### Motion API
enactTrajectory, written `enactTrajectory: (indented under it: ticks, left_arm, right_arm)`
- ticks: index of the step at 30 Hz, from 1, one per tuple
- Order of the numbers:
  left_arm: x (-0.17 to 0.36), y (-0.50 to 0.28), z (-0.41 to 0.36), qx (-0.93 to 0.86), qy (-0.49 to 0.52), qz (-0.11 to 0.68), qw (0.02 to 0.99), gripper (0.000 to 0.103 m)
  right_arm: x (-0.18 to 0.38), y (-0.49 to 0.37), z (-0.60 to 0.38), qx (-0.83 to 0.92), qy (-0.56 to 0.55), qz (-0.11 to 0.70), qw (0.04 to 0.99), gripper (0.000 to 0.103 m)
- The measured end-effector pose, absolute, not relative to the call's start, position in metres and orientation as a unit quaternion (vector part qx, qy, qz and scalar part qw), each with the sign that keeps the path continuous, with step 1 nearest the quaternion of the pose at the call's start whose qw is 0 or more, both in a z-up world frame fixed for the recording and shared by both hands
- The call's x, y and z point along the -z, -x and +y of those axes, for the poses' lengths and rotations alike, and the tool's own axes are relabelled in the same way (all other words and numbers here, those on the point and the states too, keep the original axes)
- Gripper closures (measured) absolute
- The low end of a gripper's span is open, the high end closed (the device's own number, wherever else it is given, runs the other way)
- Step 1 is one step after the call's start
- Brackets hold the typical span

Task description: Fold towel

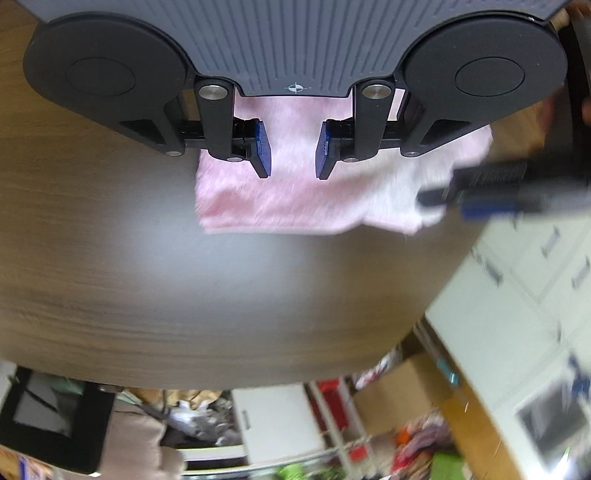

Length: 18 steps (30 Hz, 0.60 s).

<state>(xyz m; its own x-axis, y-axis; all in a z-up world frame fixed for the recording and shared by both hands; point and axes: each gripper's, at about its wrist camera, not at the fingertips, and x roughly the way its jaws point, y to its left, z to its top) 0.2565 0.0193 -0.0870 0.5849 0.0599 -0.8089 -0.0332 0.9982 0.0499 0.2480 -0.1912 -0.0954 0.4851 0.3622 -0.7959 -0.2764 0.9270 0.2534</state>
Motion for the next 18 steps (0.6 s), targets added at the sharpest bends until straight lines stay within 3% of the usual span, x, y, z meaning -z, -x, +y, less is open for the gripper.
enactTrajectory:
  ticks: [6,8,13,18]
  left_arm:
    - [0.098,-0.259,0.03,-0.059,-0.025,0.46,0.886,0.034]
    - [0.096,-0.257,0.037,-0.069,-0.014,0.461,0.885,0.038]
    - [0.066,-0.223,0.033,-0.081,-0.017,0.411,0.908,0.04]
    - [0.085,-0.212,0.023,-0.08,-0.042,0.443,0.892,0.039]
  right_arm:
    - [0.101,-0.245,-0.2,-0.163,-0.045,0.494,0.853,0.08]
    - [0.099,-0.242,-0.199,-0.156,-0.038,0.497,0.853,0.08]
    - [0.078,-0.217,-0.187,-0.165,-0.021,0.471,0.866,0.067]
    - [0.093,-0.219,-0.181,-0.144,-0.008,0.492,0.858,0.066]
